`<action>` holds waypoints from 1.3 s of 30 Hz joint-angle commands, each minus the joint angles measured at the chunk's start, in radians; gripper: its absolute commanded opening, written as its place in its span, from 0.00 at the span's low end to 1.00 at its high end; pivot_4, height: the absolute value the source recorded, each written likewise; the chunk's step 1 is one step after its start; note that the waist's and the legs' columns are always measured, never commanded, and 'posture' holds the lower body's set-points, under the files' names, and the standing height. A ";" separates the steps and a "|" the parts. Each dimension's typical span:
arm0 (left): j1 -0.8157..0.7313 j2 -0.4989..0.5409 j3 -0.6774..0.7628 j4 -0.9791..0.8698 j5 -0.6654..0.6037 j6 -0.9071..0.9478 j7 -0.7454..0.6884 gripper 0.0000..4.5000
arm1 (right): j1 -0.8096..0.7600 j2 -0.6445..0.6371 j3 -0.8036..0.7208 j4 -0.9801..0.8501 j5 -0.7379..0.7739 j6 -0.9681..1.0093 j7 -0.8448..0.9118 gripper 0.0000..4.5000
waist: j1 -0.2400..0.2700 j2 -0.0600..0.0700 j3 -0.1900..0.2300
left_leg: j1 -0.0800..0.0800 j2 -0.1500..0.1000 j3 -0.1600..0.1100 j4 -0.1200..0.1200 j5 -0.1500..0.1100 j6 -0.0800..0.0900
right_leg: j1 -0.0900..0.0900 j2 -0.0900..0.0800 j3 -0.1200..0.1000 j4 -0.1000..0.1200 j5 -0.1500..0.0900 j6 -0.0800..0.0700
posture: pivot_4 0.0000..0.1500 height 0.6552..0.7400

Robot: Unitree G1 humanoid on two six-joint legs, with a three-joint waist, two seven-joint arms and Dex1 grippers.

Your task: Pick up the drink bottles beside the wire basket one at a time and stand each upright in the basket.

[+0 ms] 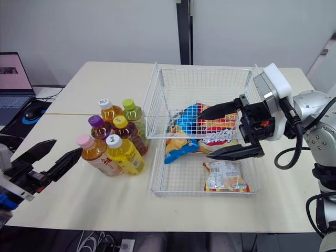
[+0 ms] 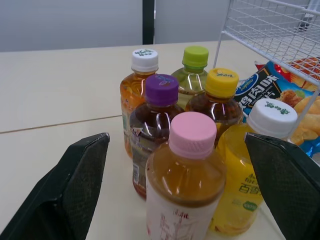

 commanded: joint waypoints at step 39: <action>-0.172 0.071 -0.253 0.181 0.145 -0.143 -0.043 0.50 | -0.051 0.030 -0.069 -0.100 0.071 0.108 -0.118 1.00 | 0.002 0.000 0.000 | 0.000 0.000 -0.001 0.000 0.000 0.000 | 0.000 0.001 0.000 0.000 0.000 0.000 | 1.00 1.00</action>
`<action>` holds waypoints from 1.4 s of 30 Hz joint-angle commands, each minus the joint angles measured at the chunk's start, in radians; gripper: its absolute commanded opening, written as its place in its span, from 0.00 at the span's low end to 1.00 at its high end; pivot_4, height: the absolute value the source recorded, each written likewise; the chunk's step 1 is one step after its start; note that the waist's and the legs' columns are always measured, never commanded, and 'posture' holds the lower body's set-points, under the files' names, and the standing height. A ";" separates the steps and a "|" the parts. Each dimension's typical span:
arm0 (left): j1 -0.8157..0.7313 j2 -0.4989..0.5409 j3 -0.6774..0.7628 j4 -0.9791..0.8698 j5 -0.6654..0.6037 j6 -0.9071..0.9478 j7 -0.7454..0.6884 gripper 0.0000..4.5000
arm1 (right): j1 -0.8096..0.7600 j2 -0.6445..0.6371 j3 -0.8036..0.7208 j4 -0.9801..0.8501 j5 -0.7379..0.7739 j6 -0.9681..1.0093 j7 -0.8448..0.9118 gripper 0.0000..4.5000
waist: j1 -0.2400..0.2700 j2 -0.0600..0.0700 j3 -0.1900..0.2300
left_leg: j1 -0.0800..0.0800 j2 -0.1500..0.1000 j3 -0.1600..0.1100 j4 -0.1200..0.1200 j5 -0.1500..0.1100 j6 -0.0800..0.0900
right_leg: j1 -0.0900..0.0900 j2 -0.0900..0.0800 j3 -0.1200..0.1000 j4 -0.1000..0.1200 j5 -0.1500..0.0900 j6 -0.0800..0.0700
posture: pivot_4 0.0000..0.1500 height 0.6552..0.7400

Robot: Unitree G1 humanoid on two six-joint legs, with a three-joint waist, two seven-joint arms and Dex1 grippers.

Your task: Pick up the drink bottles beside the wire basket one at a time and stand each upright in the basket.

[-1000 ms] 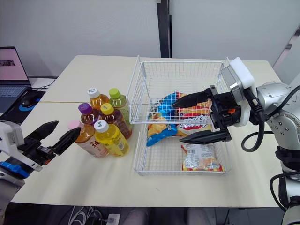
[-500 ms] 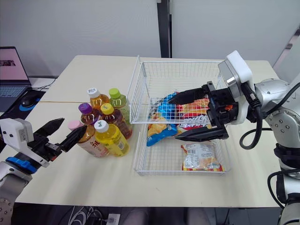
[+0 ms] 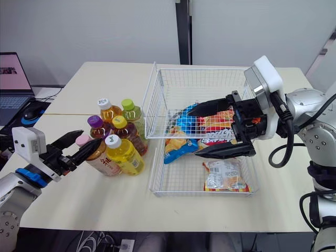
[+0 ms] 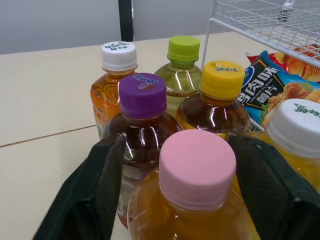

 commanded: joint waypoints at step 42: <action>-0.589 0.721 0.133 0.352 -0.592 0.350 -0.167 0.30 | -0.039 -0.050 -0.035 0.036 -0.122 -0.017 -0.078 1.00 | -0.012 -0.001 0.007 | -0.001 0.001 0.001 -0.002 0.000 0.000 | -0.002 0.003 -0.001 -0.002 -0.001 0.000 | 1.00 1.00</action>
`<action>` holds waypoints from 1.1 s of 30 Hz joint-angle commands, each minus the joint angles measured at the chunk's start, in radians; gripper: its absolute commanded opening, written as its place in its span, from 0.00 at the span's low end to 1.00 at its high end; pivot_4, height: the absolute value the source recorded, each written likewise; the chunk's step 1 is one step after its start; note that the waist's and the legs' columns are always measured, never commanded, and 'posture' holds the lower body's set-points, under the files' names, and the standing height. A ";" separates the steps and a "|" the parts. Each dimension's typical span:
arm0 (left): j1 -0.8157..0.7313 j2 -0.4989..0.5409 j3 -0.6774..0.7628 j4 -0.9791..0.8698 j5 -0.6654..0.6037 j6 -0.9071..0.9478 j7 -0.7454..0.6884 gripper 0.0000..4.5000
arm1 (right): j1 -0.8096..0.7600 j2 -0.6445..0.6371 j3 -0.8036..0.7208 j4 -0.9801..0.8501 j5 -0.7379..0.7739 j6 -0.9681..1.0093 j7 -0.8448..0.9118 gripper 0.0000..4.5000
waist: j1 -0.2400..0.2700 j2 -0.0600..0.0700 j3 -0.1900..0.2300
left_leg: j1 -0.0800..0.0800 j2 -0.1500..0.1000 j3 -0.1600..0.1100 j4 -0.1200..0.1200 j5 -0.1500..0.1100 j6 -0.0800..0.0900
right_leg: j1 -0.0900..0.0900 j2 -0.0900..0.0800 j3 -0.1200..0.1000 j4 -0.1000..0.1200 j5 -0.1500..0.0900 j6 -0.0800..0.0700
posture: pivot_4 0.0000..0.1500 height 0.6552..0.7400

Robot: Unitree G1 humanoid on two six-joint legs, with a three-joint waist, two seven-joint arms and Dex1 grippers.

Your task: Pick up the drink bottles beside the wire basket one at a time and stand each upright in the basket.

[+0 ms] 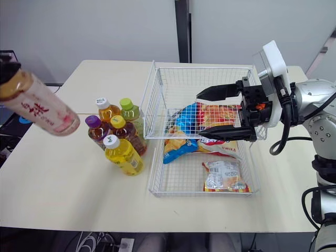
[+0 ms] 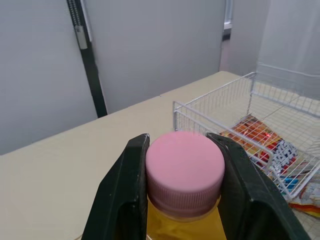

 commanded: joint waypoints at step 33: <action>-1.318 -0.806 -0.844 0.753 0.677 -0.260 -0.489 0.30 | 0.161 -0.201 -0.288 -0.170 0.111 0.099 -0.209 1.00 | -0.015 -0.007 0.012 | -0.020 -0.002 0.005 0.014 0.000 0.000 | -0.017 -0.001 0.000 0.009 0.000 0.003 | 1.00 1.00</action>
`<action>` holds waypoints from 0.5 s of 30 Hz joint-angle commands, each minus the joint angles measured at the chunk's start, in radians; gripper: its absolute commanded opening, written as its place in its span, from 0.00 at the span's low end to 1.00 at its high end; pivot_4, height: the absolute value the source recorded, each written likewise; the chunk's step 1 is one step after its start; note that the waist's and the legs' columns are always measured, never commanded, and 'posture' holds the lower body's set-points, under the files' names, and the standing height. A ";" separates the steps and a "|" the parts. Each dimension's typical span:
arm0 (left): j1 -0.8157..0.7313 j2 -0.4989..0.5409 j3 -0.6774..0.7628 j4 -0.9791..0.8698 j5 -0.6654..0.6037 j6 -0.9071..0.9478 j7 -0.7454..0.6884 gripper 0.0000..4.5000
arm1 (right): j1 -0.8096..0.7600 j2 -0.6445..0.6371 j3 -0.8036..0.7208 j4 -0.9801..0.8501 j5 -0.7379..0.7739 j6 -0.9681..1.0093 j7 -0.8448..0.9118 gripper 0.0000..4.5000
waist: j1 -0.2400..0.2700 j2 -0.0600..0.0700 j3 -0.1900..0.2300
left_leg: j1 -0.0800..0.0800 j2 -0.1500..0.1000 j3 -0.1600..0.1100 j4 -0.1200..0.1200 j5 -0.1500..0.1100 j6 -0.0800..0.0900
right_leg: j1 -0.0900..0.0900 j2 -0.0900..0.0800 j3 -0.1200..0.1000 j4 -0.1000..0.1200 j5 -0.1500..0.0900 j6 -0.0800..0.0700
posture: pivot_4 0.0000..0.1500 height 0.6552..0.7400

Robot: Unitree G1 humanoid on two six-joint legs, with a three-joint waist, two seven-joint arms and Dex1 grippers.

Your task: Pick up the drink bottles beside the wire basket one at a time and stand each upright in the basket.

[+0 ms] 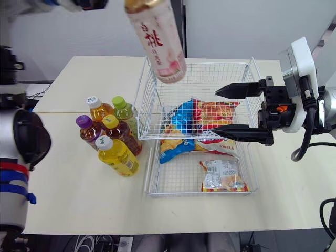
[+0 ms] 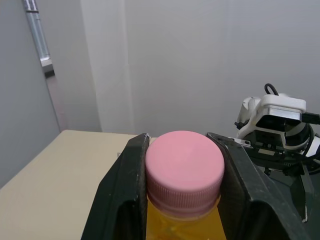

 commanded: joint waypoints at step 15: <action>-0.097 -0.405 0.031 0.397 0.276 -0.451 0.115 0.30 | 0.216 -0.196 -0.415 -0.037 0.006 0.118 -0.142 1.00 | 0.000 0.001 0.001 | -0.003 -0.002 0.002 0.004 0.000 0.002 | 0.000 -0.002 0.001 0.000 0.003 0.004 | 1.00 1.00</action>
